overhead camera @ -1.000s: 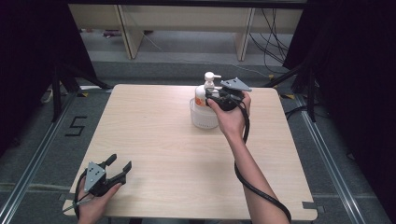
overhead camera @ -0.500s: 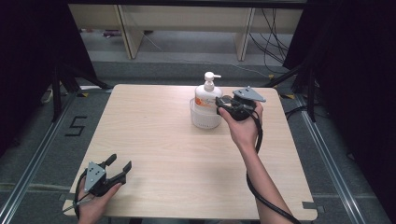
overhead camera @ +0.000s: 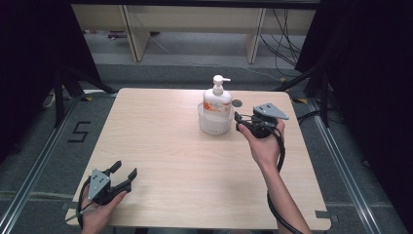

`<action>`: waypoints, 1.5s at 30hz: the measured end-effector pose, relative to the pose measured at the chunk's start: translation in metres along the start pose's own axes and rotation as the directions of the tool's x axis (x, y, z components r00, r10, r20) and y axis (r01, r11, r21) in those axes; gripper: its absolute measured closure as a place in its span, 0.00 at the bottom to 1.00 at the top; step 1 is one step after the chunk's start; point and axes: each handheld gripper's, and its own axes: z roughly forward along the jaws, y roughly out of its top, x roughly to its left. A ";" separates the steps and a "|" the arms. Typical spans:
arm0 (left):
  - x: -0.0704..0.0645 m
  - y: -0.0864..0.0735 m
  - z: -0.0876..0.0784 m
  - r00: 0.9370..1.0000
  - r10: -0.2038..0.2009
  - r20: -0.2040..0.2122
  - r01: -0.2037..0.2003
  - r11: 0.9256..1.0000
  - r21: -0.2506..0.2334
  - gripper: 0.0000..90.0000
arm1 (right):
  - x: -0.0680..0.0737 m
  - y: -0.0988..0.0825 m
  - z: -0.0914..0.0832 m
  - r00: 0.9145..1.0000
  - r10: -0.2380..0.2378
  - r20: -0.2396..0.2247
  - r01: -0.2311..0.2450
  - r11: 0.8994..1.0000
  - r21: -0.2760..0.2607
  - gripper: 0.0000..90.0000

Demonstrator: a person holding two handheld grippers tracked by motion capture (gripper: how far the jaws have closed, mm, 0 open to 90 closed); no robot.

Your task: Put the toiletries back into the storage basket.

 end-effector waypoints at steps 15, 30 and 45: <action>0.000 0.000 0.000 1.000 0.000 -0.002 0.000 1.000 0.000 0.37 | -0.015 -0.031 -0.024 1.000 -0.003 0.007 0.003 1.000 0.023 0.34; -0.001 0.000 0.002 1.000 0.002 -0.006 -0.002 1.000 -0.012 0.37 | -0.029 -0.068 -0.040 1.000 0.011 0.024 -0.012 0.998 0.062 0.34; -0.001 0.000 0.001 1.000 0.007 -0.004 -0.007 1.000 -0.010 0.37 | -0.032 -0.109 -0.057 0.997 0.072 0.013 -0.073 0.992 0.102 0.35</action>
